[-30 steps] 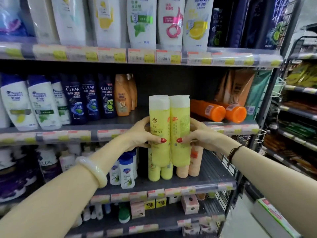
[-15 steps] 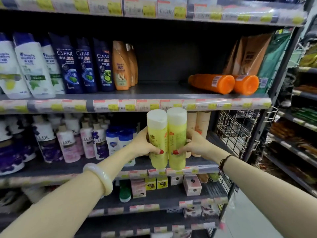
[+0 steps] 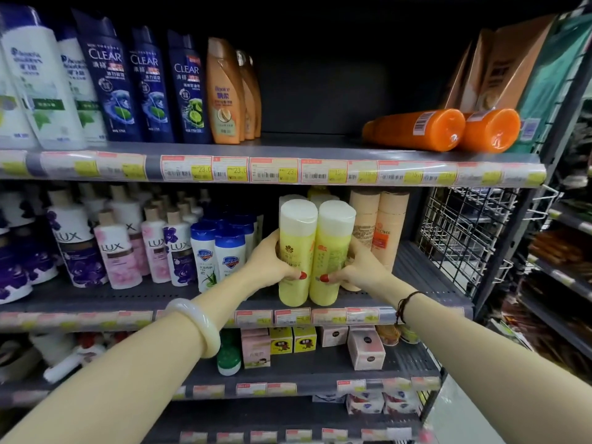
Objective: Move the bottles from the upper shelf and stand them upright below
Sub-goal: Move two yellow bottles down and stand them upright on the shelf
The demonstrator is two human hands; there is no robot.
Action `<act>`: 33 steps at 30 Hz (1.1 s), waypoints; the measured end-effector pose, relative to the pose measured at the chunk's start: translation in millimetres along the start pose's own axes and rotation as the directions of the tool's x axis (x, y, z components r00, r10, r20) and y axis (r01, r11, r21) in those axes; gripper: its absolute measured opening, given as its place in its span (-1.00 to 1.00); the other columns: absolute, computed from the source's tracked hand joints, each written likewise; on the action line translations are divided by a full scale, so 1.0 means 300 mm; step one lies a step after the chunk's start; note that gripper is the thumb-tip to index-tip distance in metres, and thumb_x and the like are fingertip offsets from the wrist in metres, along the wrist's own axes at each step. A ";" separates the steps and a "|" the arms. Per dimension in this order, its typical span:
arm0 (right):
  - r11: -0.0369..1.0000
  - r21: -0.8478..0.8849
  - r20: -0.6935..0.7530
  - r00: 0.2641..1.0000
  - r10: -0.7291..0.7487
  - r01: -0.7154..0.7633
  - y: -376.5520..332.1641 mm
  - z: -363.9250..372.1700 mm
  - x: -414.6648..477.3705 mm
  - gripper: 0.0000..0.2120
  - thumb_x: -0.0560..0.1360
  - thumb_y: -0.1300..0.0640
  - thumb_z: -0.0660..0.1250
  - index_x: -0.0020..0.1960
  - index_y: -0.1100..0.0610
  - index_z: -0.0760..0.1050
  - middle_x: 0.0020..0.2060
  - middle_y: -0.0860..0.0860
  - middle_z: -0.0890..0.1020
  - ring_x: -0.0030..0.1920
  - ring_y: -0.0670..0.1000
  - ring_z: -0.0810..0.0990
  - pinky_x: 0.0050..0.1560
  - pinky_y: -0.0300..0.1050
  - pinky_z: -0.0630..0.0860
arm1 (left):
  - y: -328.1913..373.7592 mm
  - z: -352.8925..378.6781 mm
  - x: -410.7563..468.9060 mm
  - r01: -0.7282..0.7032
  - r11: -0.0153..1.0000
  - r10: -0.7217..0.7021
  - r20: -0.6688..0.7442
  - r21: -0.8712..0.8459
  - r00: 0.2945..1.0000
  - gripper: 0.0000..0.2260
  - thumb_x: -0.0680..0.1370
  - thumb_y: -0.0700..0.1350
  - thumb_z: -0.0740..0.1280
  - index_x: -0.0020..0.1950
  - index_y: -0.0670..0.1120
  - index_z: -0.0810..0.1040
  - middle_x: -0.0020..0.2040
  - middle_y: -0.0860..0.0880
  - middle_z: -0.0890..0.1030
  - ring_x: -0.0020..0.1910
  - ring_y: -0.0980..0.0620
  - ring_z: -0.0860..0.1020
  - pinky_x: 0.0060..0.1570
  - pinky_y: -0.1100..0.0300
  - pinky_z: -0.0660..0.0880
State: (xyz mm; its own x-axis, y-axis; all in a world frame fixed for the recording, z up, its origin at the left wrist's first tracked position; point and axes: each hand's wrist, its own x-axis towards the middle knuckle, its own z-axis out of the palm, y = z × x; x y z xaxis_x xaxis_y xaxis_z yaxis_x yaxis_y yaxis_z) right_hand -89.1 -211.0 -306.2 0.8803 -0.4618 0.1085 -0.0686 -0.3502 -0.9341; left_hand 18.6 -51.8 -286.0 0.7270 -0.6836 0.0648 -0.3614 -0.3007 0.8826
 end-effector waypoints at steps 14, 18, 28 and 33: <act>0.998 -0.001 -0.006 0.998 0.059 -0.059 0.025 0.009 0.081 -0.27 0.24 0.37 0.54 0.31 0.08 0.32 0.18 0.11 0.59 0.21 0.11 0.56 0.20 0.10 0.54 | -0.032 -0.004 0.074 0.106 0.988 -0.107 -0.005 -0.116 0.994 -0.34 0.30 -0.35 0.51 0.32 -0.04 0.36 0.24 -0.11 0.57 0.26 -0.13 0.51 0.22 -0.23 0.47; 0.998 -0.004 -0.033 0.997 0.065 -0.065 0.026 0.010 0.096 -0.25 0.24 0.38 0.54 0.35 0.14 0.31 0.18 0.12 0.60 0.21 0.11 0.56 0.22 0.12 0.52 | -0.027 -0.013 0.090 0.116 0.987 -0.114 0.018 -0.112 0.993 -0.34 0.33 -0.35 0.49 0.35 -0.04 0.34 0.26 -0.12 0.55 0.28 -0.13 0.49 0.24 -0.20 0.46; 0.989 -0.050 -0.050 0.989 0.138 -0.141 0.065 0.034 0.118 -0.27 0.22 0.26 0.59 0.28 0.08 0.31 0.12 0.06 0.61 0.12 0.08 0.60 0.08 0.19 0.60 | -0.072 -0.003 0.129 0.176 0.975 -0.169 0.059 -0.139 0.984 -0.30 0.31 -0.38 0.49 0.37 -0.04 0.33 0.22 -0.11 0.58 0.23 -0.11 0.51 0.18 -0.17 0.50; 0.977 -0.143 -0.068 0.986 0.151 -0.160 0.077 0.041 0.132 -0.28 0.19 0.13 0.61 0.24 0.12 0.34 0.16 0.06 0.59 0.19 0.09 0.56 0.20 0.15 0.54 | -0.104 0.001 0.156 0.227 0.957 -0.223 0.042 -0.180 0.974 -0.34 0.29 -0.32 0.53 0.31 -0.07 0.35 0.23 -0.10 0.57 0.25 -0.12 0.51 0.20 -0.20 0.49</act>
State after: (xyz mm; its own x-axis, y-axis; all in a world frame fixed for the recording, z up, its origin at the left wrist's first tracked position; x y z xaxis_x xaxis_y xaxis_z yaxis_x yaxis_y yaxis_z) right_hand -50.1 -227.5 -327.6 0.8260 -0.5636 -0.0113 -0.2750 -0.3852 -0.8809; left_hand 63.7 -74.7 -310.7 0.7640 -0.6267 -0.1536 -0.0753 -0.3231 0.9434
